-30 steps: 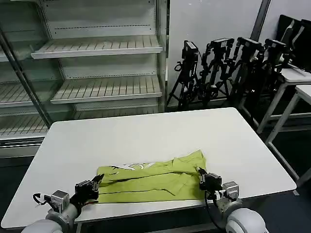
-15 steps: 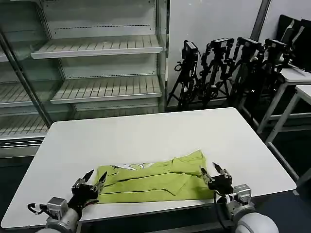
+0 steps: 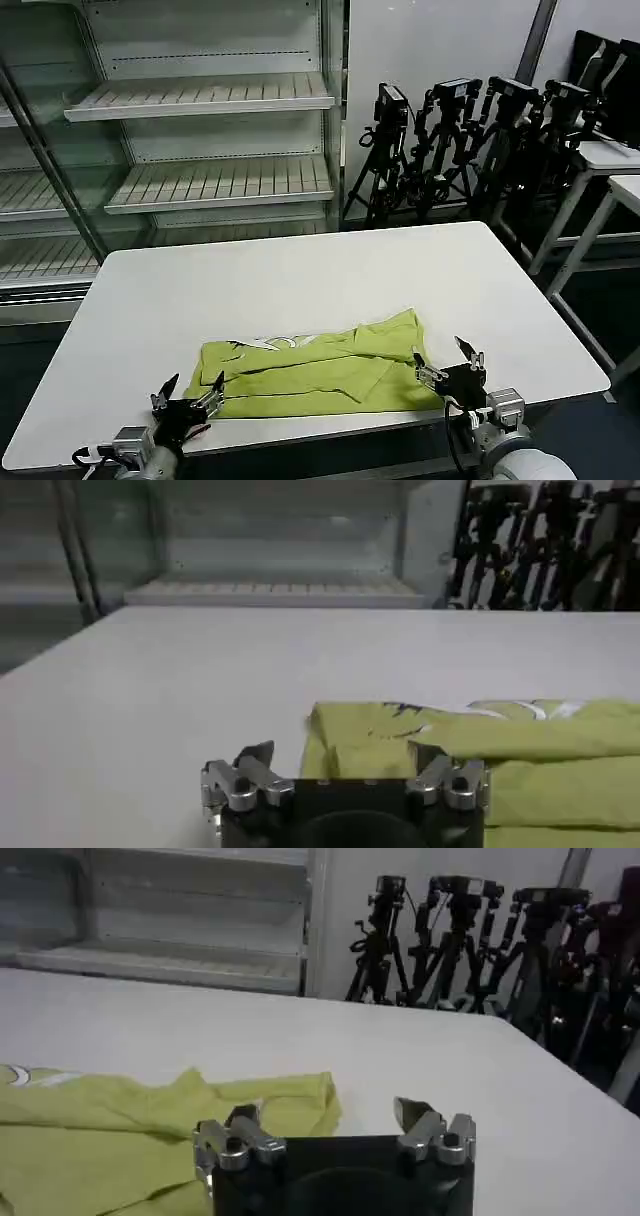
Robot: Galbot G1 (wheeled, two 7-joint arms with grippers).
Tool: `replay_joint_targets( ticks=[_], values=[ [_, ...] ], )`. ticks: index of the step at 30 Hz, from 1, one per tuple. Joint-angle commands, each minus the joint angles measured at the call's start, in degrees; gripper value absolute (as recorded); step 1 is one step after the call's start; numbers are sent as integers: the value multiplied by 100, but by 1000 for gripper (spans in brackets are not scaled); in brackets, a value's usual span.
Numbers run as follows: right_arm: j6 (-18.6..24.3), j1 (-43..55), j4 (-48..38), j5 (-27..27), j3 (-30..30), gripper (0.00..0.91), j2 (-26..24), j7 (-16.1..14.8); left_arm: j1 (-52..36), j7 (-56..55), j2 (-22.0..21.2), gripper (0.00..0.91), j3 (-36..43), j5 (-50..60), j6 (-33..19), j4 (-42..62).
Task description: Fold and organize the clothes.
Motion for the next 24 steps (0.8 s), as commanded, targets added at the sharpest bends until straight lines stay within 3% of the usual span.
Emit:
replay_joint_targets(
  ticks=[1,2,3,4,5,16,24],
  values=[
    [17,-60,46,-60,64,907,16,-3,-10,-579,-125,867,251,-476,-111,187],
    [19,-63,41,-68,56,907,24,0,-10,-623,-139,595,258,-517,-111,193],
    [20,-64,37,-72,52,907,27,2,-6,-670,-143,252,267,-577,-112,197],
    [20,-67,29,-82,31,907,34,2,14,-686,-145,40,292,-629,-110,208],
    [23,-71,24,-93,19,907,38,3,34,-706,-143,10,330,-639,-101,216],
    [37,-195,59,-155,48,907,68,10,-184,-648,-264,10,642,-568,-185,423],
    [74,-255,34,-303,-51,907,162,14,-400,-651,-128,10,448,-297,-106,526]
  ],
)
